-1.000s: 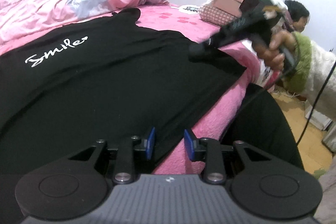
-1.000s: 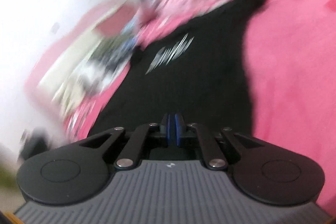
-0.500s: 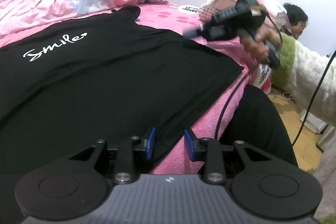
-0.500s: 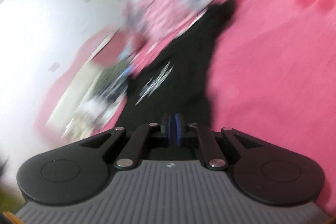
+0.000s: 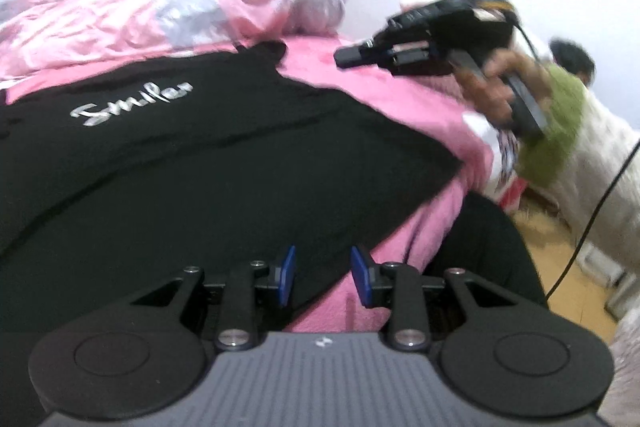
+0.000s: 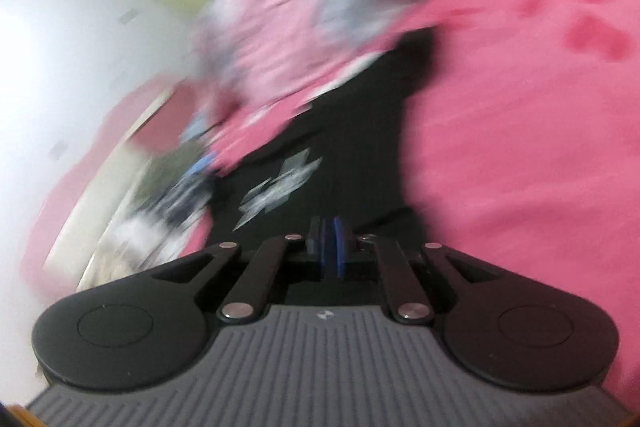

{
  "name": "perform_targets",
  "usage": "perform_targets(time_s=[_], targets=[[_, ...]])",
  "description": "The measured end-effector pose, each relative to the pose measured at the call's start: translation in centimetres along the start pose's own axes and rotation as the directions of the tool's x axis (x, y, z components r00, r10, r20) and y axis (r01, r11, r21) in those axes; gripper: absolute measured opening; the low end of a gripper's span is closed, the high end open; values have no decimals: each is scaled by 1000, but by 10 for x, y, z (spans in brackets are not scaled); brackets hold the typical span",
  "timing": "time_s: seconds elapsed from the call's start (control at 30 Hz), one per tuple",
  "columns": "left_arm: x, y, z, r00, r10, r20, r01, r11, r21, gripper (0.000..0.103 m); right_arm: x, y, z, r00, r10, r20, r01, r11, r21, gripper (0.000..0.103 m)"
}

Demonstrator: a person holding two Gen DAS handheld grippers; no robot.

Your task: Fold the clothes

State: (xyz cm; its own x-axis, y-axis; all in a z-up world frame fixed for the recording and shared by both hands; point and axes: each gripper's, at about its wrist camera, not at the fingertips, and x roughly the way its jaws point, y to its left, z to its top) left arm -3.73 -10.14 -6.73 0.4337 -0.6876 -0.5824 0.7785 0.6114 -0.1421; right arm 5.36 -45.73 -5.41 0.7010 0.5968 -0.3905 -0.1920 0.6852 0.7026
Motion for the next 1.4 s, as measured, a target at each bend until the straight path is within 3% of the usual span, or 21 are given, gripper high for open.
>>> perform_targets(time_s=[0.13, 0.23, 0.37, 0.43, 0.57, 0.63, 0.73, 0.77, 0.83, 0.97, 1.07, 1.13, 1.2, 1.23, 1.27, 1.33, 1.4], targets=[[-22, 20, -3, 995, 82, 62, -78, 995, -64, 32, 45, 86, -22, 980, 103, -173, -144, 958, -249, 6], [-32, 45, -12, 980, 186, 67, -175, 973, -148, 32, 107, 142, -33, 926, 178, -333, -290, 900, -325, 6], [-40, 80, -35, 960, 281, 20, -264, 922, -281, 29, 185, 189, -52, 842, 181, -509, -383, 865, -325, 6], [-44, 91, -43, 958, 285, 15, -266, 911, -316, 19, 224, 201, -60, 794, 170, -584, -402, 867, -295, 6], [-50, 98, -50, 963, 267, 21, -245, 909, -337, 19, 305, 200, -71, 734, 146, -664, -380, 898, -222, 0], [-50, 98, -52, 966, 259, 25, -236, 911, -339, 19, 333, 203, -66, 749, 174, -639, -374, 907, -192, 0], [-51, 98, -53, 969, 245, 32, -219, 911, -348, 19, 348, 209, -51, 833, 152, -532, -299, 933, -200, 0], [-51, 98, -55, 970, 240, 37, -213, 911, -352, 19, 348, 207, -46, 849, 149, -507, -277, 943, -186, 0], [-52, 98, -58, 972, 230, 47, -198, 911, -362, 19, 335, 206, -37, 864, 155, -480, -270, 946, -180, 5], [-54, 101, -62, 978, 200, 65, -163, 916, -368, 23, 291, 208, -34, 842, 215, -495, -346, 919, -189, 5], [-52, 101, -62, 979, 195, 63, -161, 922, -352, 24, 274, 201, -47, 758, 279, -590, -421, 900, -114, 5], [-50, 99, -60, 978, 202, 56, -170, 919, -355, 24, 293, 197, -64, 714, 221, -664, -383, 918, -106, 4], [-52, 99, -57, 977, 208, 52, -175, 912, -371, 24, 320, 186, -70, 719, 210, -663, -318, 947, -44, 0], [-54, 97, -56, 975, 215, 52, -181, 909, -375, 24, 328, 181, -64, 746, 248, -617, -306, 952, 13, 0], [-57, 96, -54, 972, 229, 53, -193, 908, -373, 24, 332, 176, -55, 803, 246, -543, -263, 964, 47, 0], [-70, 93, -53, 964, 259, 64, -219, 905, -365, 26, 331, 170, -41, 868, 233, -439, -208, 972, 105, 6], [-90, 90, -55, 952, 292, 92, -239, 897, -371, 29, 318, 171, -34, 871, 271, -410, -240, 963, 125, 6]])
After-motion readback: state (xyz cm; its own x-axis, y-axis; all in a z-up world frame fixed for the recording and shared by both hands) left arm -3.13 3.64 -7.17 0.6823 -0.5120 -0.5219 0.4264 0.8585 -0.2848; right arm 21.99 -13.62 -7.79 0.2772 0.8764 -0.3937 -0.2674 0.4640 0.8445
